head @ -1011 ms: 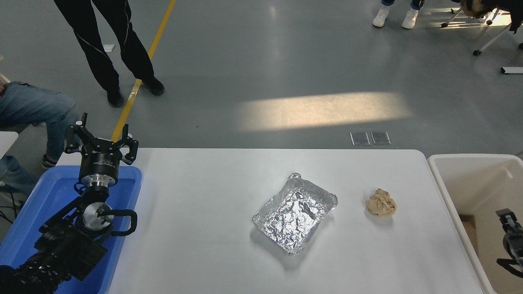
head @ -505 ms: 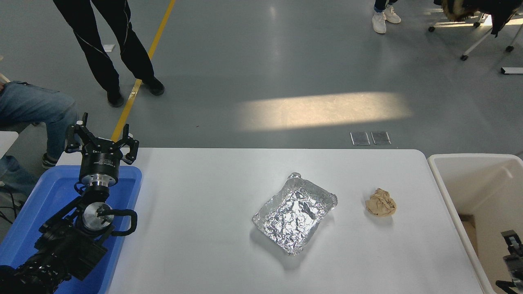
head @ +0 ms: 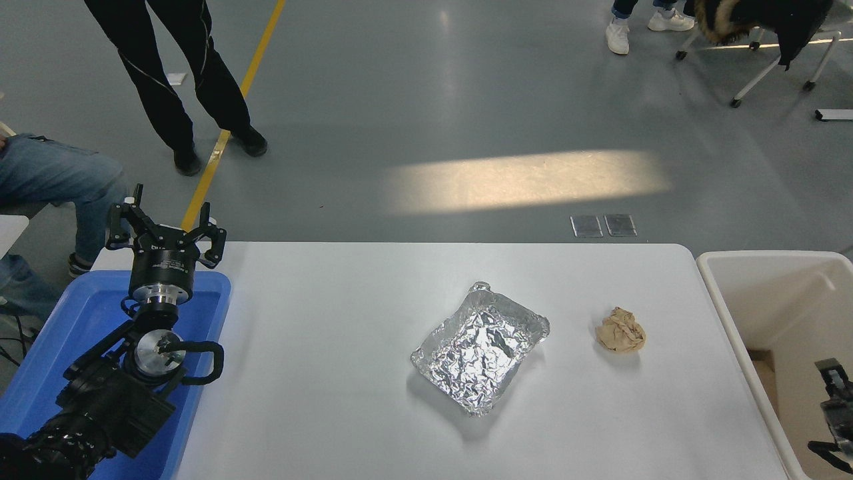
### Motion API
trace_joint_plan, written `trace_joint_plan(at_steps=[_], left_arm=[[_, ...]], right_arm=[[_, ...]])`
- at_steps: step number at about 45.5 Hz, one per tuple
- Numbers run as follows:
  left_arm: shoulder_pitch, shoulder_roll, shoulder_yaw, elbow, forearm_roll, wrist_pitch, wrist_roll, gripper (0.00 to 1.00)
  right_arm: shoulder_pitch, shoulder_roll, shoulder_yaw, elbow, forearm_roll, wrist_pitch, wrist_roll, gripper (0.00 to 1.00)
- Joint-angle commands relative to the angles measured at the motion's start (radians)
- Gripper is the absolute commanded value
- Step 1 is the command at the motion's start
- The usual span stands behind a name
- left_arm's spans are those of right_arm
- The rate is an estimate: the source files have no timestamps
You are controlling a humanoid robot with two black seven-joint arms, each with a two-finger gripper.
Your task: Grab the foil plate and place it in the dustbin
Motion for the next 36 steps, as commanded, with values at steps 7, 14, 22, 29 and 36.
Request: trace_joint_plan(at_steps=[7,14,22,29,36], left_arm=[[0.0,0.0,0.002,0.0,0.003,-0.002,0.001,0.99],[0.0,0.0,0.002,0.0,0.003,-0.002,0.001,0.99],[0.002,0.001,0.002,0.0,0.002,-0.002,0.001,0.99],[0.002,0.0,0.0,0.001,0.0,-0.002,0.001,0.99],[0.002,0.0,0.0,0.001,0.0,-0.002,0.001,0.99]], right_arm=[[0.585,-0.352,-0.277,0.843,-0.208,0.001,-0.002,1.0],[0.962,-0.299,-0.658,1.152,-0.21,0.001,0.001,1.0],[1.374,-0.168,-0.875,1.46,-0.213,0.07,0.001,1.0],[1.638,-0.076,-0.913,1.629,-0.211,0.245,0.001,1.0],[1.918,-0.049,-0.913,1.687,-0.202,0.504,0.001,1.0]])
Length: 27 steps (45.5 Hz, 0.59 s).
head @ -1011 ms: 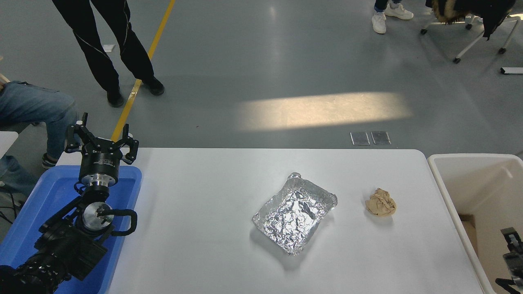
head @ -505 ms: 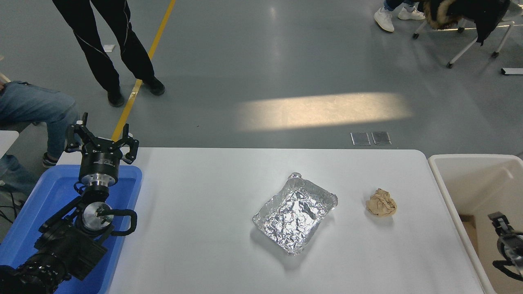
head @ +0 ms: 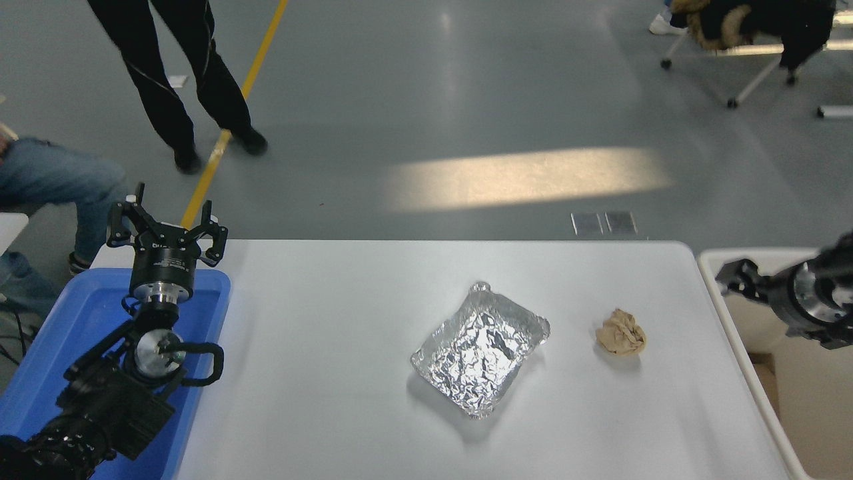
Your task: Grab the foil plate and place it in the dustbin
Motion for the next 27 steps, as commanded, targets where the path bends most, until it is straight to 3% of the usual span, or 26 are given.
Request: trace_joint_plan(at_steps=[1,8,17,27], left_arm=[[0.002,0.0,0.0,0.0,0.0,0.0,-0.002,0.99],[0.0,0.0,0.0,0.001,-0.002,0.0,-0.002,0.99],[0.0,0.0,0.0,0.001,-0.002,0.0,-0.002,0.99],[0.002,0.0,0.0,0.001,-0.002,0.002,-0.002,0.99]], right_arm=[[0.486,0.073,-0.088,0.206,0.004,0.335,0.0,1.0],[0.725,0.076,-0.075,0.206,0.011,0.603,0.006,1.0],[0.851,0.07,-0.055,0.206,0.038,0.613,0.006,1.0],[0.776,0.077,-0.056,0.206,0.041,0.613,0.006,0.99]])
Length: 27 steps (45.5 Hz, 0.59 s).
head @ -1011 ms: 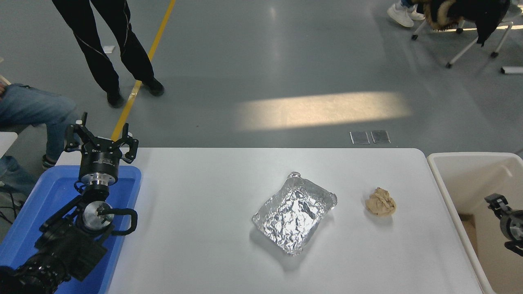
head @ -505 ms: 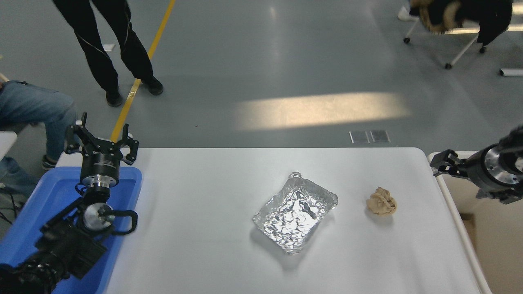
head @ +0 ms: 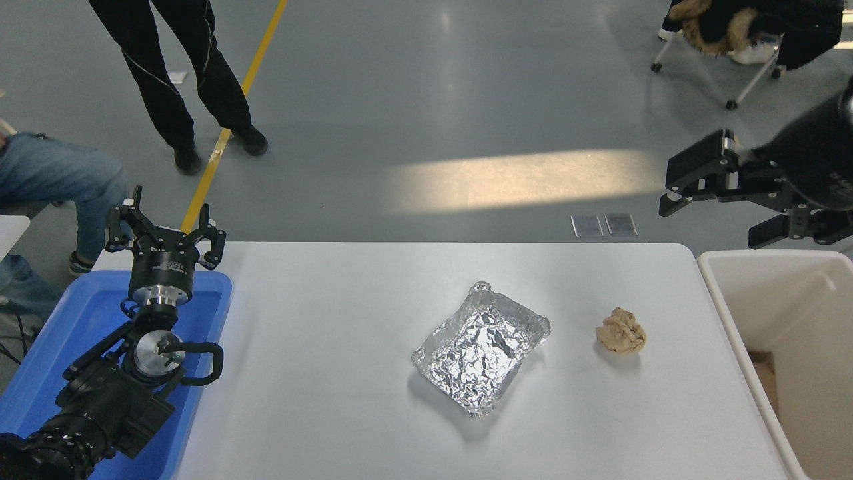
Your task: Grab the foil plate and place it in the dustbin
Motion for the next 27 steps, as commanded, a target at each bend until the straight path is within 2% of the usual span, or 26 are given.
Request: trace_joint_plan(at_steps=[1,5,13,22,27], left_arm=[[0.0,0.0,0.0,0.0,0.0,0.001,0.0,0.99],[0.0,0.0,0.0,-0.001,0.0,0.001,0.0,0.99],[0.0,0.0,0.0,0.0,0.0,-0.001,0.0,0.99],[0.0,0.0,0.0,-0.001,0.001,-0.001,0.0,0.99],[0.0,0.0,0.0,-0.001,0.001,-0.001,0.0,0.99]], right_arm=[[0.007,0.008,-0.001,0.012,0.011,0.05,0.001,0.99],[-0.073,0.01,-0.001,0.012,0.011,0.05,-0.001,0.99],[-0.32,0.054,0.0,0.008,0.027,-0.229,-0.002,0.99],[-0.595,0.111,0.106,-0.012,0.247,-0.461,-0.005,0.97],[-0.743,0.117,0.194,-0.064,0.31,-0.553,-0.01,0.97]])
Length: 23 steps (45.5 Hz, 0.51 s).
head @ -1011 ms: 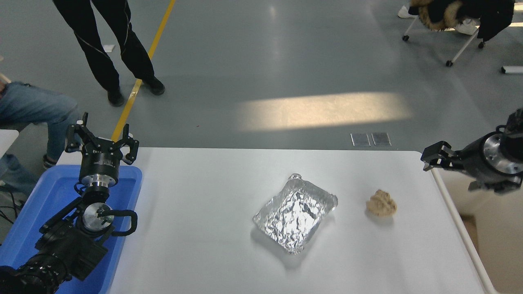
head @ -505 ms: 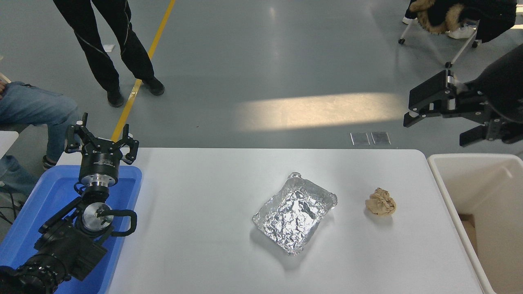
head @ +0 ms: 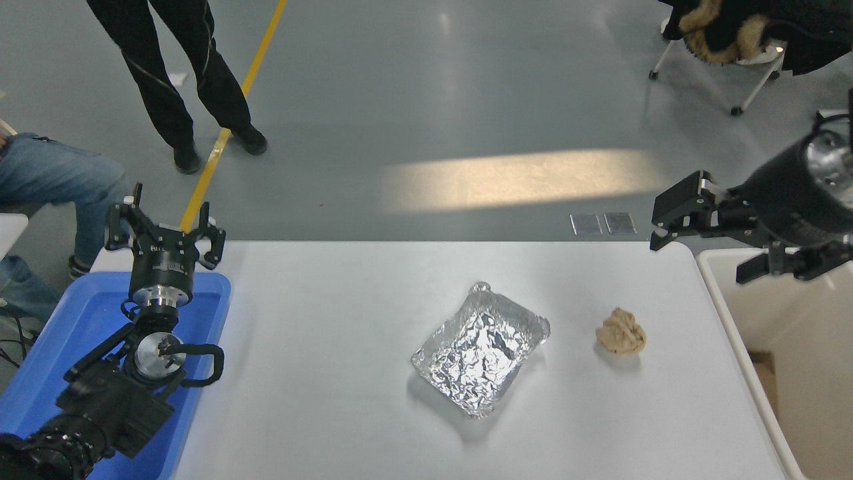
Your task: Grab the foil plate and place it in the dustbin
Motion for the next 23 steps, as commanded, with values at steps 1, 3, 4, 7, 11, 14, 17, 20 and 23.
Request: trace_joint_plan(at_steps=[1,3,4,7,11,14,17,20,23], left_arm=[[0.0,0.0,0.0,-0.001,0.001,0.0,0.0,0.99],[0.0,0.0,0.0,0.001,0.001,0.0,0.0,0.99],[0.0,0.0,0.0,-0.001,0.001,0.0,0.0,0.99],[0.0,0.0,0.0,0.001,0.001,0.0,0.0,0.99],[0.0,0.0,0.0,-0.001,0.001,0.0,0.0,0.99],[0.0,0.0,0.0,-0.001,0.001,0.0,0.0,0.99],[0.0,0.0,0.0,-0.001,0.001,0.0,0.0,0.99],[0.0,0.0,0.0,-0.001,0.001,0.0,0.0,0.99],[0.0,0.0,0.0,-0.001,0.001,0.0,0.0,0.99]], right_arm=[[-0.342,0.044,0.145,-0.073,0.162,-0.247,-0.006,0.97],[-0.408,0.051,0.172,-0.108,0.169,-0.282,-0.008,0.97],[-0.439,0.056,0.186,-0.125,0.173,-0.296,-0.008,0.97],[-0.526,0.077,0.221,-0.175,0.19,-0.333,-0.008,0.97],[-0.63,0.111,0.277,-0.229,0.225,-0.36,-0.008,0.97],[-0.696,0.13,0.31,-0.267,0.239,-0.389,-0.006,0.97],[-0.758,0.148,0.343,-0.306,0.241,-0.429,-0.006,0.97],[-0.811,0.171,0.373,-0.349,0.241,-0.463,-0.006,0.97],[-0.858,0.186,0.396,-0.39,0.242,-0.477,-0.006,0.97]])
